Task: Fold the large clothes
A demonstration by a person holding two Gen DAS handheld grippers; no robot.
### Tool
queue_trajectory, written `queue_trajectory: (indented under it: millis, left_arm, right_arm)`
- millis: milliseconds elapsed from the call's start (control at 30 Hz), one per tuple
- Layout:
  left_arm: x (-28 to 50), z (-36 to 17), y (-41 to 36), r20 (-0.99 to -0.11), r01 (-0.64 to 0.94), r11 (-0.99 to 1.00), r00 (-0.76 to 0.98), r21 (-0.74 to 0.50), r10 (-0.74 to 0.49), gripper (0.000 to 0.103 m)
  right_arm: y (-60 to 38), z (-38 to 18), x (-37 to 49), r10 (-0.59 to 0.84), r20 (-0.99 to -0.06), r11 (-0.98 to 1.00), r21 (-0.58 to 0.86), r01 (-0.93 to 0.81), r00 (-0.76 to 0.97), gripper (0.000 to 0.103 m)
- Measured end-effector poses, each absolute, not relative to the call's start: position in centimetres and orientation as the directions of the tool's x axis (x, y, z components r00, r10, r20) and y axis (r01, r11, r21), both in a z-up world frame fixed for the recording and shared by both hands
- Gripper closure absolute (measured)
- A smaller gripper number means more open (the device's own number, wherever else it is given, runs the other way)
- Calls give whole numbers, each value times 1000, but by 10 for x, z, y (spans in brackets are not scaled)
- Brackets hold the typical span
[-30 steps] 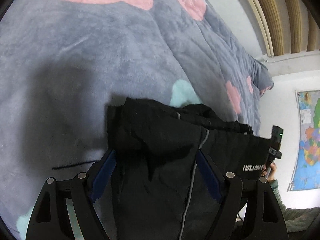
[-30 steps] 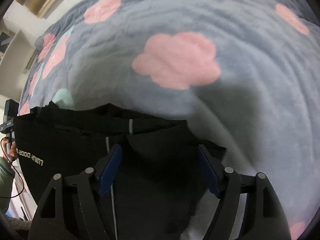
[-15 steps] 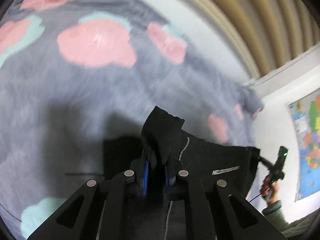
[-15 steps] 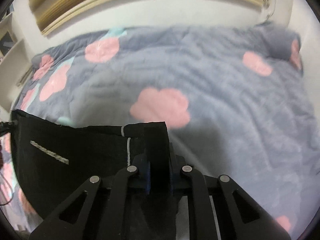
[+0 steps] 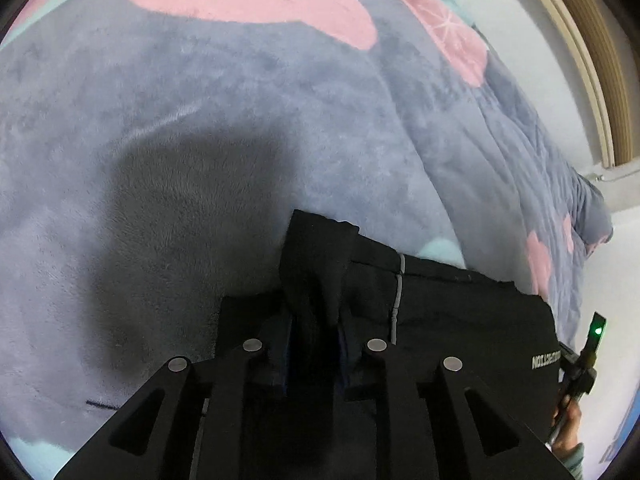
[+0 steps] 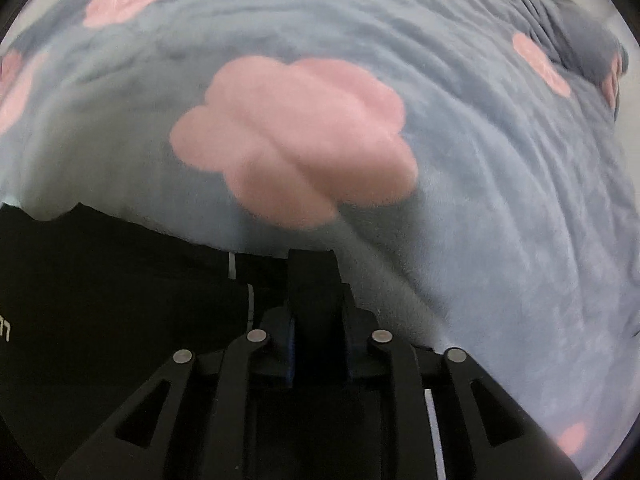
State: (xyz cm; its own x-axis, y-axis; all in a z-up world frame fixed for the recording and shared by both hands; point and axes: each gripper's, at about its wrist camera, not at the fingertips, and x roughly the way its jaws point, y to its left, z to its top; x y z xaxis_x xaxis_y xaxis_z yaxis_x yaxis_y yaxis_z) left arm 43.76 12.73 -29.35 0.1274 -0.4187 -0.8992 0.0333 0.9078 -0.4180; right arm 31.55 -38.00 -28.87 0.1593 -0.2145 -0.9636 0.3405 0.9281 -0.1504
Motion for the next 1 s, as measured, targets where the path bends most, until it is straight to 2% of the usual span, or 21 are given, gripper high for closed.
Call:
queue_trajectory:
  millis: [67, 133, 167, 233, 300, 467, 600, 767, 933, 1000]
  left_arm:
    - [438, -288, 132, -888, 30, 897, 124, -442, -442, 80]
    - [435, -276, 143, -868, 18, 876, 123, -482, -481, 78]
    - [431, -273, 150, -863, 10, 870, 127, -492, -490, 76]
    - [422, -251, 169, -862, -2, 876, 180, -481, -473, 57]
    - [412, -229, 188, -871, -6, 900, 252, -436, -421, 51]
    - [386, -187, 215, -884, -7, 936, 332, -352, -330, 51]
    - [349, -153, 187, -859, 93, 928, 355, -360, -369, 51]
    - [295, -141, 103, -833, 272, 866, 264, -419, -486, 51]
    - [265, -156, 22, -829, 397, 805, 162, -441, -535, 51]
    - [257, -171, -5, -852, 430, 808, 144, -404, -503, 51]
  right_arm:
    - [-384, -284, 315, -227, -963, 924, -166, 345, 145, 65]
    - [-392, -270, 308, -203, -968, 916, -134, 377, 149, 57]
    - [-396, -262, 304, -187, -968, 913, -109, 394, 166, 56]
    - [-399, -236, 286, -167, -960, 905, -58, 420, 226, 55]
    - [-396, -213, 268, -183, -948, 901, -57, 430, 259, 53]
    - [-368, -172, 230, -103, -939, 901, 52, 430, 328, 52]
    - [-316, -157, 207, -25, -940, 918, 113, 380, 339, 52]
    - [-260, -161, 197, 0, -939, 942, 115, 315, 344, 52]
    - [-240, -179, 202, -21, -941, 938, 99, 333, 339, 53]
    - [-243, -196, 206, -37, -949, 932, 81, 354, 314, 52]
